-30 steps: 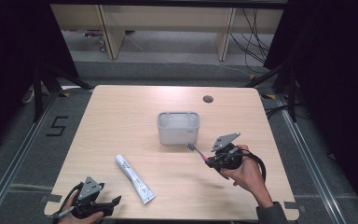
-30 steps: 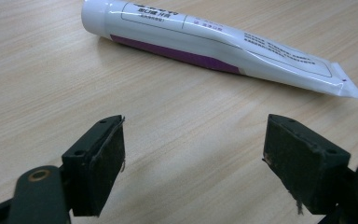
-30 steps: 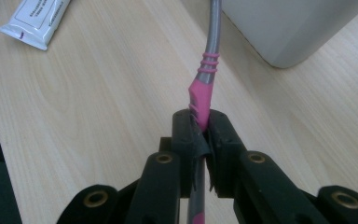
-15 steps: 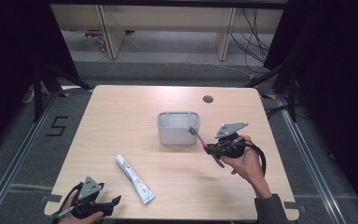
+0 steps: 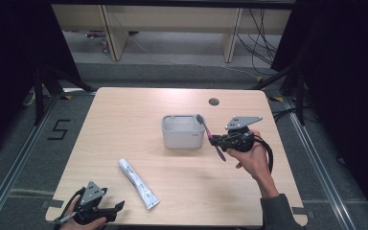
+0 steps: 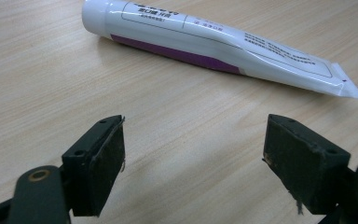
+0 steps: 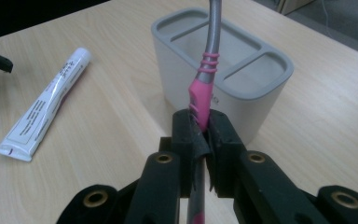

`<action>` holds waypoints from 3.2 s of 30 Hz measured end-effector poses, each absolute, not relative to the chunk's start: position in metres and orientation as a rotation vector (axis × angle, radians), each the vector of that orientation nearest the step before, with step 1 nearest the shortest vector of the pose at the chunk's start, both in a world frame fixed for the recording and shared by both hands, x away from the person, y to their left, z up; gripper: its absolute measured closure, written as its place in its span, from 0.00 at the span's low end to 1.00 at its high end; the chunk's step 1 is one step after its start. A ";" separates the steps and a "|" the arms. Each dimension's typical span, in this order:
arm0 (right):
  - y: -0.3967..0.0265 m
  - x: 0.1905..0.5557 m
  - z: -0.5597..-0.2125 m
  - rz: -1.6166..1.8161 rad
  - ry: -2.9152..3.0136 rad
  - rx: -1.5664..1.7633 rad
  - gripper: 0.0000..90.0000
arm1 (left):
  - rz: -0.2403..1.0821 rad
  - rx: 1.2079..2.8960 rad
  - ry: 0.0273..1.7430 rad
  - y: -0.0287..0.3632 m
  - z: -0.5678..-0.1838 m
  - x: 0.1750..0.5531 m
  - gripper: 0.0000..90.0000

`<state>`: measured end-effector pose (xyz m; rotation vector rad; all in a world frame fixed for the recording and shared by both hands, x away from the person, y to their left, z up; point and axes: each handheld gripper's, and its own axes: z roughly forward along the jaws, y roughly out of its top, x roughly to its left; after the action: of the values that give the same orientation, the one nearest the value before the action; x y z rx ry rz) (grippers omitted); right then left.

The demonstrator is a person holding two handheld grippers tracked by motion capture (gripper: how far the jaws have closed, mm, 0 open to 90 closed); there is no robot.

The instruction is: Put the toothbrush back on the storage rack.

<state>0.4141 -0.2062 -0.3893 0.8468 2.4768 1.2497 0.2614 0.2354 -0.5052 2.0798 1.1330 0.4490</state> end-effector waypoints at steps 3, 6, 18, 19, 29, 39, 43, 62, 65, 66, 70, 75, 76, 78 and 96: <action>-0.208 0.418 -0.385 1.276 2.436 0.849 0.92 | 0.458 2.087 1.129 0.236 -0.505 0.261 0.22; -0.209 0.422 -0.380 1.289 2.402 0.855 0.92 | 0.447 2.064 1.138 0.234 -0.505 0.261 0.22; -0.201 0.442 -0.369 1.387 2.323 0.890 0.92 | 0.448 2.086 1.131 0.236 -0.504 0.261 0.22; -0.200 0.444 -0.369 1.398 2.320 0.889 0.92 | 0.449 2.087 1.127 0.236 -0.504 0.261 0.22; -0.188 0.458 -0.365 1.476 2.279 0.922 0.92 | 0.446 2.081 1.126 0.236 -0.504 0.261 0.22; -0.181 0.472 -0.359 1.542 2.237 0.918 0.92 | 0.444 2.081 1.126 0.236 -0.504 0.260 0.22; -0.177 0.476 -0.358 1.566 2.212 0.954 0.92 | 0.445 2.086 1.122 0.236 -0.504 0.261 0.22; -0.170 0.508 -0.376 1.614 2.130 1.097 0.92 | 0.437 2.069 1.123 0.235 -0.505 0.260 0.22; -0.170 0.512 -0.380 1.625 2.103 1.065 0.92 | 0.437 2.071 1.119 0.235 -0.504 0.260 0.22; -0.170 0.511 -0.381 1.615 2.113 1.081 0.92 | 0.435 2.070 1.120 0.235 -0.505 0.260 0.22; -0.169 0.512 -0.384 1.616 2.106 1.105 0.92 | 0.435 2.074 1.123 0.234 -0.504 0.260 0.22; -0.166 0.513 -0.385 1.610 2.106 1.089 0.92 | 0.436 2.073 1.119 0.235 -0.505 0.260 0.22; -0.167 0.514 -0.385 1.588 2.091 1.064 0.92 | 0.433 2.074 1.118 0.235 -0.505 0.260 0.22; -0.166 0.514 -0.386 1.616 2.098 1.080 0.92 | 0.436 2.070 1.120 0.235 -0.505 0.260 0.22; -0.163 0.514 -0.405 1.609 2.103 1.109 0.92 | 0.432 2.082 1.120 0.234 -0.505 0.260 0.22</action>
<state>0.5140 -0.1631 -0.4051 1.1086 2.1029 1.6087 0.2598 0.2345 -0.5047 2.0822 1.1195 0.4324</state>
